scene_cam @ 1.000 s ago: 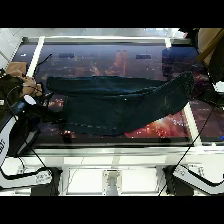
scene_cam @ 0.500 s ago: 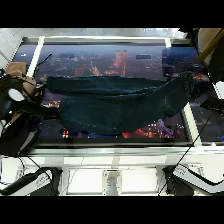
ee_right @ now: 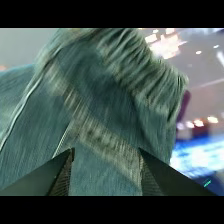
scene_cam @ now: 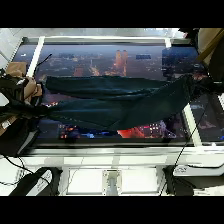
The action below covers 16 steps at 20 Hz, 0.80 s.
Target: Fold the clothes and pants, and hang the long-sleeved shirts on hangers.
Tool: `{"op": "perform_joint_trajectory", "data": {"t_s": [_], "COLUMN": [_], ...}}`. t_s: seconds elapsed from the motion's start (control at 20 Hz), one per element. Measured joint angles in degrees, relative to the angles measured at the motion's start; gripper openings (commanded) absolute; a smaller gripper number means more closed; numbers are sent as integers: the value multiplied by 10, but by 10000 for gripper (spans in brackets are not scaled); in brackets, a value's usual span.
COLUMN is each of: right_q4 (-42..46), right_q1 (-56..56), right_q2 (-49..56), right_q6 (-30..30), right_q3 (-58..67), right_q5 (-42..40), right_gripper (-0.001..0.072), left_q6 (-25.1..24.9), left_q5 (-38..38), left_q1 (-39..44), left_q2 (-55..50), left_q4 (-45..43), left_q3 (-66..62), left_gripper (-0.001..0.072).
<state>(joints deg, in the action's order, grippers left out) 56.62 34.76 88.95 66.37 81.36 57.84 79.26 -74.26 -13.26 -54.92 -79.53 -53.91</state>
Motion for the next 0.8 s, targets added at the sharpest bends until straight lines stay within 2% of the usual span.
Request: {"op": "perform_joint_trajectory", "data": {"t_s": [0.05, 0.25, 0.5, 0.7, 0.75, 0.8], "right_q4": [-5, -8, 1, 1, 0, -2], "right_q1": [-2, -2, 23, 35, 35, 34], "right_q2": [33, 129, 166, 184, 188, 192], "right_q6": [9, 30, 38, 32, 28, 24], "right_q3": [23, 84, 110, 115, 115, 115], "right_q5": [9, 16, -10, 4, 9, 12], "right_gripper": [529, 531, 529, 527, 515, 410], "left_q6": [6, 37, 89, 104, 104, 106], "left_q5": [0, 0, 0, 0, 0, 0], "left_q1": [0, 0, 0, 0, 0, 0], "left_q2": [2, 5, 5, 5, 5, 5], "left_q4": [-4, -29, -89, -108, -111, -114], "left_q3": [0, 0, 0, 0, 0, 0], "left_gripper": [13, 13, 13, 13, 14, 13]}}
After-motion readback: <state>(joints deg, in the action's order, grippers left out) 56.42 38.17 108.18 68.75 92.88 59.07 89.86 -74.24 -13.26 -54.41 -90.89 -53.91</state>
